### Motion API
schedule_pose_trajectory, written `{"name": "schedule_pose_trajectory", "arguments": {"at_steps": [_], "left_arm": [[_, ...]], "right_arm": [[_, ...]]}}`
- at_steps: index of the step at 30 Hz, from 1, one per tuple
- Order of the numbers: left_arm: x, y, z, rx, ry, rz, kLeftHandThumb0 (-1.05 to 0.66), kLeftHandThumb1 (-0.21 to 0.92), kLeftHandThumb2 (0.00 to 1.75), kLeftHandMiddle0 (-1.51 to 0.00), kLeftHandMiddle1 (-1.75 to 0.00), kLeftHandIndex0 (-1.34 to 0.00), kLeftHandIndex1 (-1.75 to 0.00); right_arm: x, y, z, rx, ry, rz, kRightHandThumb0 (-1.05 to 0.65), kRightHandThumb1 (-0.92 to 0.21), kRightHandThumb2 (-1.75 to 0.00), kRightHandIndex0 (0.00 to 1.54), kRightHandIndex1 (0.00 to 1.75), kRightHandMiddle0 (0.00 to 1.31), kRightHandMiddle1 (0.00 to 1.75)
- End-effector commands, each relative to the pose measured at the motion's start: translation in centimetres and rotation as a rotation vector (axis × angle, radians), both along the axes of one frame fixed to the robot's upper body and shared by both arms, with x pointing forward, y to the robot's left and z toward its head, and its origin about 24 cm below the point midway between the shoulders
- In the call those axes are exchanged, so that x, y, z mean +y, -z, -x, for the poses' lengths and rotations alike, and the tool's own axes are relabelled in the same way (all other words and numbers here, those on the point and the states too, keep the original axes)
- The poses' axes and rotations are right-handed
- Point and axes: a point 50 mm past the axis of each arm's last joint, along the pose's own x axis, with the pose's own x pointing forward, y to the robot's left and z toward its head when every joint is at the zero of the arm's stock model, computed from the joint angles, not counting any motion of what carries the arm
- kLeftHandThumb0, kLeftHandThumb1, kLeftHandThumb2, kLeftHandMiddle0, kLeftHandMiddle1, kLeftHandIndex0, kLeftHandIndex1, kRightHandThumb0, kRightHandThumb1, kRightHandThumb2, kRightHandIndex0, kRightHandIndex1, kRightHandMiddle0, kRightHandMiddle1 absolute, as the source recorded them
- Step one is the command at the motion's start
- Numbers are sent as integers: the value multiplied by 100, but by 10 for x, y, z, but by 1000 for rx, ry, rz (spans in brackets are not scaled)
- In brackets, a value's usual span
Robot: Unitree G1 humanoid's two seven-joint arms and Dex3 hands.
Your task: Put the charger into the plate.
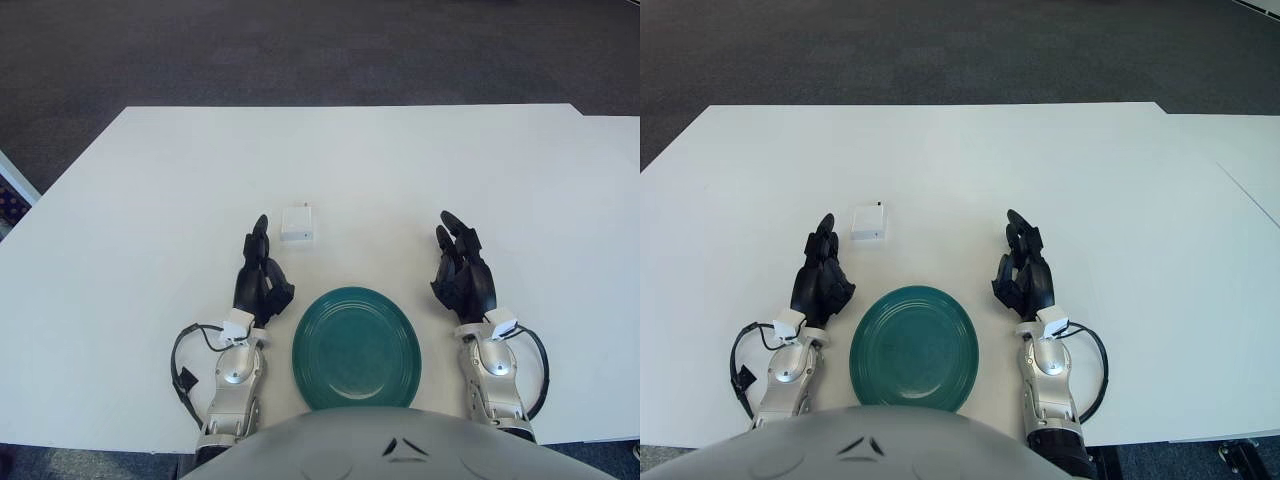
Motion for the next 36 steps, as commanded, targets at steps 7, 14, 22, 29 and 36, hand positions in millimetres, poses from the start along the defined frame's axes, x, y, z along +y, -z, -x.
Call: {"name": "schedule_pose_trajectory", "arguments": {"at_steps": [7, 14, 22, 29, 36], "left_arm": [[15, -18, -14, -56, 16, -202, -96, 92, 103, -3, 0, 0, -22], [26, -58, -56, -273, 34, -918, -104, 92, 84, -9, -1, 0, -44], [21, -79, -82, -340, 159, -1192, -105, 92, 66, -10, -1, 0, -48], [14, -99, -94, -376, 237, -1295, -105, 92, 53, -5, 0, 0, -40], [4, -113, -110, -366, 372, -1432, -105, 92, 50, -1, 0, 0, -39]], "right_arm": [[-1, 42, 27, 228, 29, -18, -82, -92, -91, 24, 0, 0, 53], [0, 42, 27, 230, 23, -5, -81, -92, -92, 23, 0, 0, 51], [3, 43, 28, 232, 17, 6, -82, -92, -93, 22, 0, 0, 49], [3, 44, 29, 241, 22, -1, -81, -92, -93, 21, 0, 0, 48], [4, 45, 30, 252, 33, -14, -82, -92, -94, 21, 0, 0, 50]]}}
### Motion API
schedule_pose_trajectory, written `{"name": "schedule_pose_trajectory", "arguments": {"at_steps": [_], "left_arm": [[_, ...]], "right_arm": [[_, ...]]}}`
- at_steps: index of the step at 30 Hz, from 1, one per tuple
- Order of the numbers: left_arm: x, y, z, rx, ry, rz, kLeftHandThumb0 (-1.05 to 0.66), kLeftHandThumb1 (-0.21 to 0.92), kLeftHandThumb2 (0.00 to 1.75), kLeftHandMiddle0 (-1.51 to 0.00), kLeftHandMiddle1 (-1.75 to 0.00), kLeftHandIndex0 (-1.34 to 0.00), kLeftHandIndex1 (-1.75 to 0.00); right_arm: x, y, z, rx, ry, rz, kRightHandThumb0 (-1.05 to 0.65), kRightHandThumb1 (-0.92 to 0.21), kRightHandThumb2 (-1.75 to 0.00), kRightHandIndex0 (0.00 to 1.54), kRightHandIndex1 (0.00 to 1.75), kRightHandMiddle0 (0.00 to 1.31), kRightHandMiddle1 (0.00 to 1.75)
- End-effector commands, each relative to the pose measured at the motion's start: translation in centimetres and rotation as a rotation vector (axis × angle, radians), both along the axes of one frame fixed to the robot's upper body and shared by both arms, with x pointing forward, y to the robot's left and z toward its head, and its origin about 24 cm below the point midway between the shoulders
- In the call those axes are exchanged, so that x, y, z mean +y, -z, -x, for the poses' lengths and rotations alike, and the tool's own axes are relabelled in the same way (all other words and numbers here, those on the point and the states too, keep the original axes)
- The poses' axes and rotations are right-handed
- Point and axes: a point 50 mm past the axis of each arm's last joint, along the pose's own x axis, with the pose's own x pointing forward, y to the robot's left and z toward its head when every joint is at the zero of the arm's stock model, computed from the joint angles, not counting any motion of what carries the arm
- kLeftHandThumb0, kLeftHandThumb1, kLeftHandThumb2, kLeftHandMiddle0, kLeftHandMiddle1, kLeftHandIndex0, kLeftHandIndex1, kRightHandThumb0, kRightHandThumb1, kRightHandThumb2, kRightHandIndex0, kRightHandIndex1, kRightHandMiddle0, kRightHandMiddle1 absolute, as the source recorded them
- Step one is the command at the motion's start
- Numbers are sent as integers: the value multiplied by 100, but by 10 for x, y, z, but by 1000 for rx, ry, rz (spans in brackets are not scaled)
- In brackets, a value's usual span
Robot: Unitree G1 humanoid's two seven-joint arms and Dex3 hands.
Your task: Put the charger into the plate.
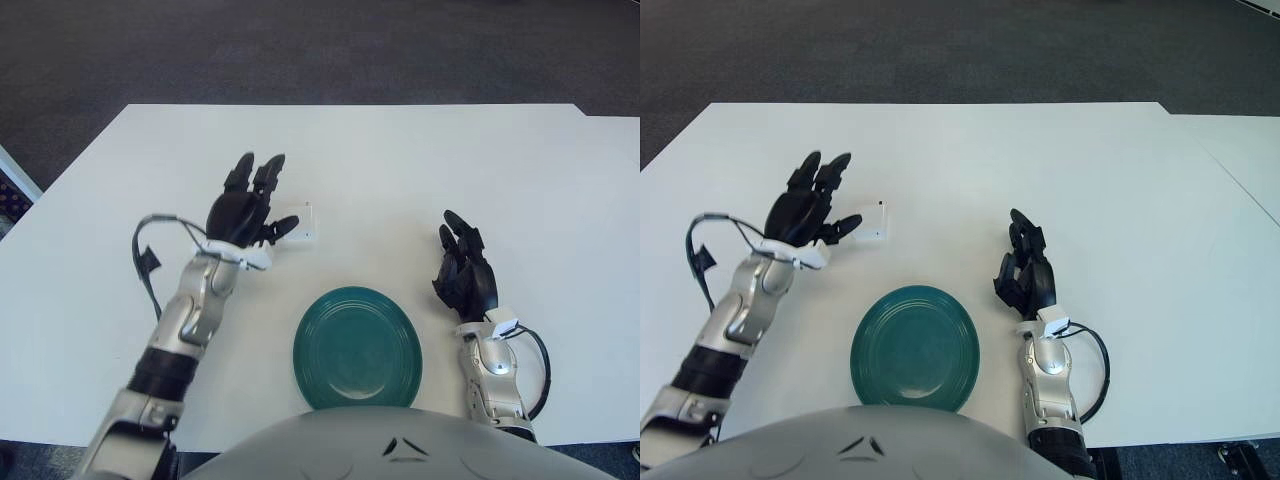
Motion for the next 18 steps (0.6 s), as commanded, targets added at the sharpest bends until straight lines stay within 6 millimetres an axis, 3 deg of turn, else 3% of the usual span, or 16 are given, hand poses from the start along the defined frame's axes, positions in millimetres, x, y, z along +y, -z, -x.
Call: {"name": "schedule_pose_trajectory", "arguments": {"at_steps": [1, 18], "left_arm": [[-4, -2, -9, 32, 23, -101, -105, 92, 49, -1, 0, 0, -39], [-18, 8, -23, 86, 125, -137, -105, 92, 42, 0, 0, 0, -49]], "right_arm": [[0, 46, 32, 256, 20, -17, -82, -92, -94, 21, 0, 0, 51], [3, 48, 37, 269, 29, -1, -84, -92, -95, 21, 0, 0, 52]]}}
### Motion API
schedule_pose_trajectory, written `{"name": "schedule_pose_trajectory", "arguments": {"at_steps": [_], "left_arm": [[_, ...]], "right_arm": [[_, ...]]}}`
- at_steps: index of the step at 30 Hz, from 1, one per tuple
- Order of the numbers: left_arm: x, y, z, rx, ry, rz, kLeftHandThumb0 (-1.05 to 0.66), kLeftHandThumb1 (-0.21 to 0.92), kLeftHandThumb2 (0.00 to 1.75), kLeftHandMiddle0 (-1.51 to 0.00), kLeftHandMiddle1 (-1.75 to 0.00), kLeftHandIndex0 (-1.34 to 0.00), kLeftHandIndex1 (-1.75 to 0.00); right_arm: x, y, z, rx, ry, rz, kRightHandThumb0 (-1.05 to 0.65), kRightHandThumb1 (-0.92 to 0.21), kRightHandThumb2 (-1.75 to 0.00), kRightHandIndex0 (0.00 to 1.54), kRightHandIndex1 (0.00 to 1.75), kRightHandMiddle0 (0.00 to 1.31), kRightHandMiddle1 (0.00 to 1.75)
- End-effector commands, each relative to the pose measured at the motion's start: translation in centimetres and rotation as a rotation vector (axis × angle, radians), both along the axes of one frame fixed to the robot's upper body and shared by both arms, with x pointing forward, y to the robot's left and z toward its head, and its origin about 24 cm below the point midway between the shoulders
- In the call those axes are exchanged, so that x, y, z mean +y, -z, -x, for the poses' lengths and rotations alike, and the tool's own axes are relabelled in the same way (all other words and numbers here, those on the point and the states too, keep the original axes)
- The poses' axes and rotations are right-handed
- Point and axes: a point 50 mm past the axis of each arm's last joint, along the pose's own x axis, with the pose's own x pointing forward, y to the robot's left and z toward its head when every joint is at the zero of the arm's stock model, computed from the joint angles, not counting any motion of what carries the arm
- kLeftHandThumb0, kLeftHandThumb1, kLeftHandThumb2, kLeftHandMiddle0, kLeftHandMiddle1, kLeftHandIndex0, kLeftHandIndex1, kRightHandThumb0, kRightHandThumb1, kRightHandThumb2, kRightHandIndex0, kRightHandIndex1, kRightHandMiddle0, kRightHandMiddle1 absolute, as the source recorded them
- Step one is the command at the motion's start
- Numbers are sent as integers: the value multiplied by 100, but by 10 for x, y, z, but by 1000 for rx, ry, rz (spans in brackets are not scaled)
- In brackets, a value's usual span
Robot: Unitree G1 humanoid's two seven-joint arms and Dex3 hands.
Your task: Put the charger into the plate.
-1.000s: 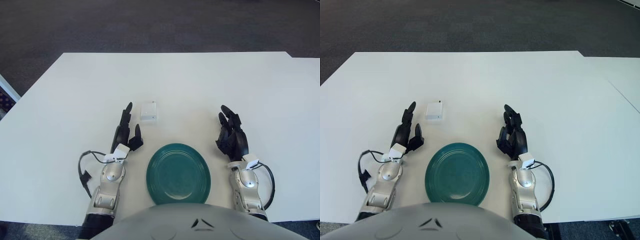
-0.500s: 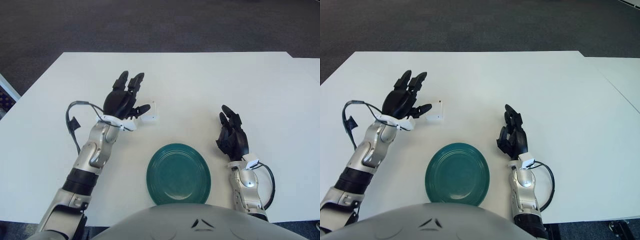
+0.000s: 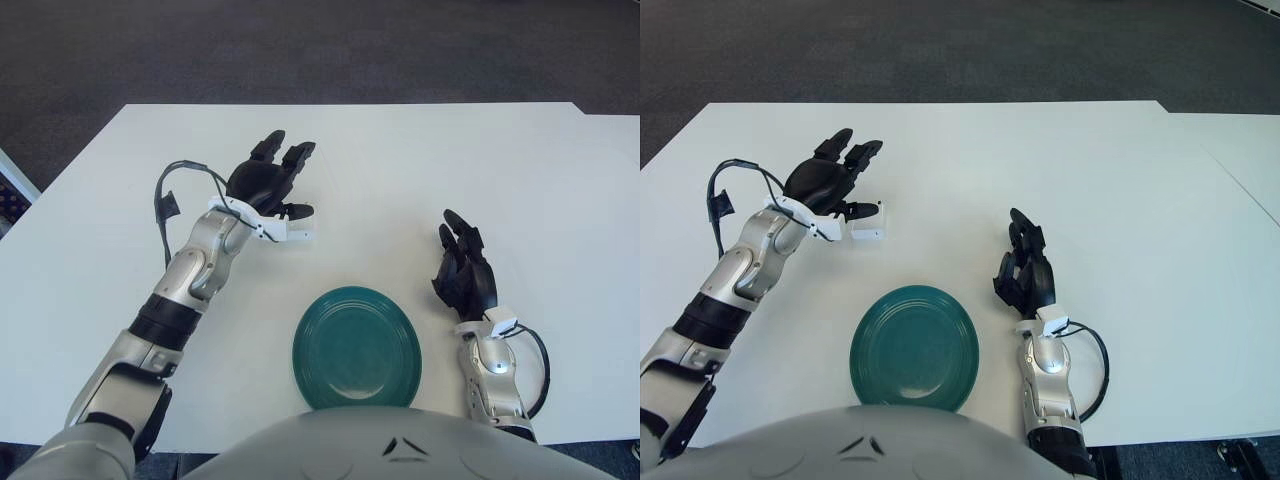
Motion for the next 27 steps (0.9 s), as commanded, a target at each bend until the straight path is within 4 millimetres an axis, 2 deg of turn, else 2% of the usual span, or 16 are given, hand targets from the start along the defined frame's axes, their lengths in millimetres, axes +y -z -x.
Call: {"name": "schedule_pose_trajectory", "arguments": {"at_steps": [1, 13, 27], "left_arm": [[-3, -2, -3, 3, 27, -12, -105, 92, 41, 0, 0, 0, -51], [-15, 9, -10, 91, 66, -58, -105, 92, 39, 0, 0, 0, -59], [-13, 35, -15, 164, 98, -103, -105, 92, 50, 0, 0, 0, -66]], "right_arm": [[3, 48, 37, 268, 10, -4, -84, -92, -95, 21, 0, 0, 52], [4, 48, 39, 269, 0, -4, -84, -92, -95, 20, 0, 0, 51], [5, 49, 40, 268, 15, -6, -83, -92, -95, 21, 1, 0, 54]]}}
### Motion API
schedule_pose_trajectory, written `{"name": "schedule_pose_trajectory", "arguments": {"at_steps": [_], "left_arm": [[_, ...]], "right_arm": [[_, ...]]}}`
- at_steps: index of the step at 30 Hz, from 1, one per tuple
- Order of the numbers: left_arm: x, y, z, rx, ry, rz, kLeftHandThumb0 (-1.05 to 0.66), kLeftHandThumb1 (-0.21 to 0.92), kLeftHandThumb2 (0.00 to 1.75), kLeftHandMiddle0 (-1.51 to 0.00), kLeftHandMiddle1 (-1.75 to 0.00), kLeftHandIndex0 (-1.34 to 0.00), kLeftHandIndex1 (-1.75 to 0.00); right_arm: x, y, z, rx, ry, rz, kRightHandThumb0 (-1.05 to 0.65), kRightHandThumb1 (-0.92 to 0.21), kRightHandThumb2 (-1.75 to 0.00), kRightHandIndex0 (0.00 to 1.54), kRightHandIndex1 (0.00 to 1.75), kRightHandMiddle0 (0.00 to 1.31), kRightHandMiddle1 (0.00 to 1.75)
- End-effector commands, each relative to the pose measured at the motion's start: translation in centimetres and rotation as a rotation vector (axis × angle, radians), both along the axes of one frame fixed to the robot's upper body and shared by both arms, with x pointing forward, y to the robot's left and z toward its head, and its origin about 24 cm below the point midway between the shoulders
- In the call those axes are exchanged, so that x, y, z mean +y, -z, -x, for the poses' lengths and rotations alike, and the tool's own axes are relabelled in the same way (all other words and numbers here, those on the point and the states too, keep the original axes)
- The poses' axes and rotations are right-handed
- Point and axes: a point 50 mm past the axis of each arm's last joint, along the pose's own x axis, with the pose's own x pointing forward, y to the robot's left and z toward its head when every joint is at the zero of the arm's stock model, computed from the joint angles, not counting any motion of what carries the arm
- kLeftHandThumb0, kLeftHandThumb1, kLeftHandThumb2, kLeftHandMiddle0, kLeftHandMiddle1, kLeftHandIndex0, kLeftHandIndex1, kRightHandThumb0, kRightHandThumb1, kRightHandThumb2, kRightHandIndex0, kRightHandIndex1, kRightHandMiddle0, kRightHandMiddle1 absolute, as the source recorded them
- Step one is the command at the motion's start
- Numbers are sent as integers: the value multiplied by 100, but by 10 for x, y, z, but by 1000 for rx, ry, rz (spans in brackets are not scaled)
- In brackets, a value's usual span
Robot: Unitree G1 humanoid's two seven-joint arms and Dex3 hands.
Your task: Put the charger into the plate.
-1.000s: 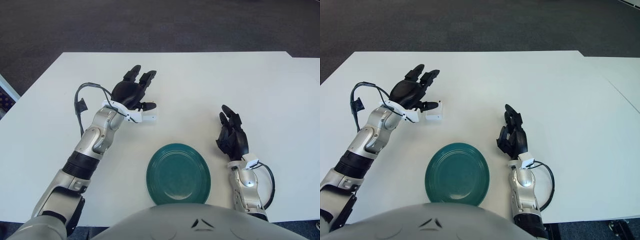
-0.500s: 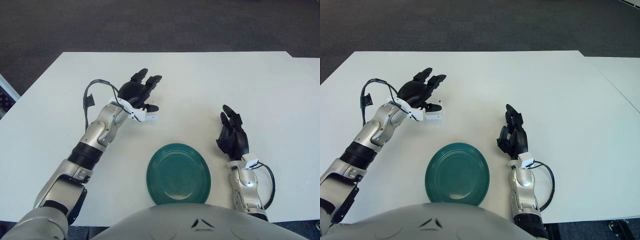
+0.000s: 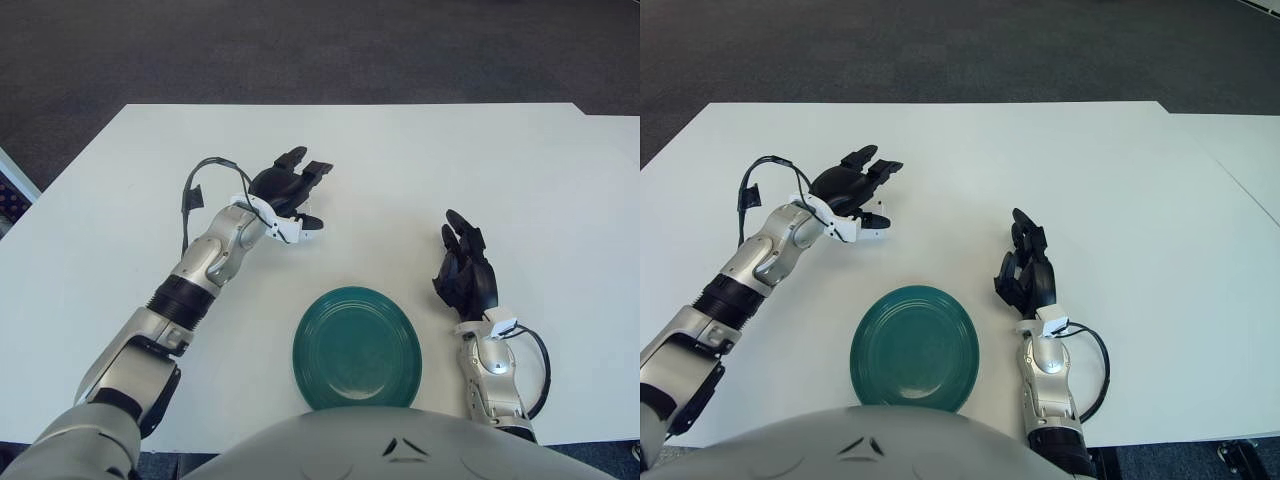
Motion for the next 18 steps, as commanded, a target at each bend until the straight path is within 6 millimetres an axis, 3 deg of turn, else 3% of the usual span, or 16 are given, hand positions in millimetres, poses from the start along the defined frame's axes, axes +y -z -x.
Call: {"name": "schedule_pose_trajectory", "arguments": {"at_steps": [1, 18], "left_arm": [[2, 0, -4, -15, 9, -14, -105, 92, 50, 0, 0, 0, -67], [5, 16, -2, 34, -18, -46, -105, 92, 54, -3, -1, 0, -74]], "right_arm": [[5, 50, 40, 273, 8, -9, -83, -92, -95, 21, 1, 0, 55], [4, 52, 41, 281, 17, -25, -82, -92, -95, 22, 1, 0, 56]]}}
